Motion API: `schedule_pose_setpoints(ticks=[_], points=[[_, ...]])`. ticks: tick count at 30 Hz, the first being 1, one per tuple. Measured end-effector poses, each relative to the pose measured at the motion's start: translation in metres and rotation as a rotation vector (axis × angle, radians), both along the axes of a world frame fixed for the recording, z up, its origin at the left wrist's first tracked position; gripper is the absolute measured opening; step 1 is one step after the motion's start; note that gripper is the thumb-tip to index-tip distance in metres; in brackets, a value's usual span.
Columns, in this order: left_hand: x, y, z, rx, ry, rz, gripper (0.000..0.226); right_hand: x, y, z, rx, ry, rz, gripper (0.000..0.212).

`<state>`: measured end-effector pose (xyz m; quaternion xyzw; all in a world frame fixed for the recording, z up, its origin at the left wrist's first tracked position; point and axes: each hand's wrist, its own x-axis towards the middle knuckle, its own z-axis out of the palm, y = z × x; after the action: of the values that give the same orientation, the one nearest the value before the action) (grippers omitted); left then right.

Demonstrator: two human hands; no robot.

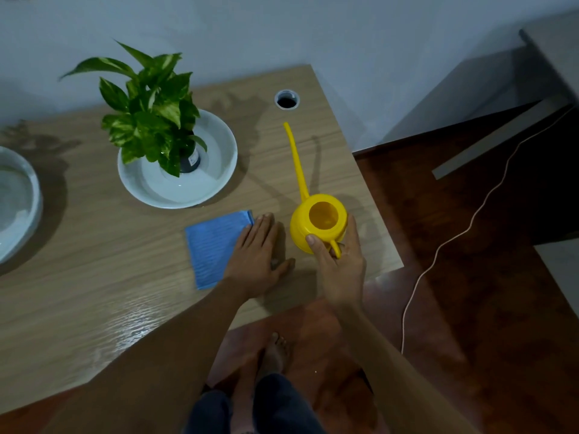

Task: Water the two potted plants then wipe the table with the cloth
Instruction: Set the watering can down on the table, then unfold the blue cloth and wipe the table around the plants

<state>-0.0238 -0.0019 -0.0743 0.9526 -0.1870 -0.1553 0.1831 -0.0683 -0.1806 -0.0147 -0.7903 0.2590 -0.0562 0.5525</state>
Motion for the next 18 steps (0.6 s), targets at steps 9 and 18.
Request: schedule_pose_setpoints(ticks=[9,18], points=[[-0.007,0.037,0.024,-0.128,-0.059,0.104,0.074,-0.015,0.016,0.035,-0.394,-0.201,-0.027,0.068],[-0.009,0.102,0.038,-0.217,-0.018,0.930,0.031,0.046,0.101,0.014,-0.328,0.024,0.670,0.053]])
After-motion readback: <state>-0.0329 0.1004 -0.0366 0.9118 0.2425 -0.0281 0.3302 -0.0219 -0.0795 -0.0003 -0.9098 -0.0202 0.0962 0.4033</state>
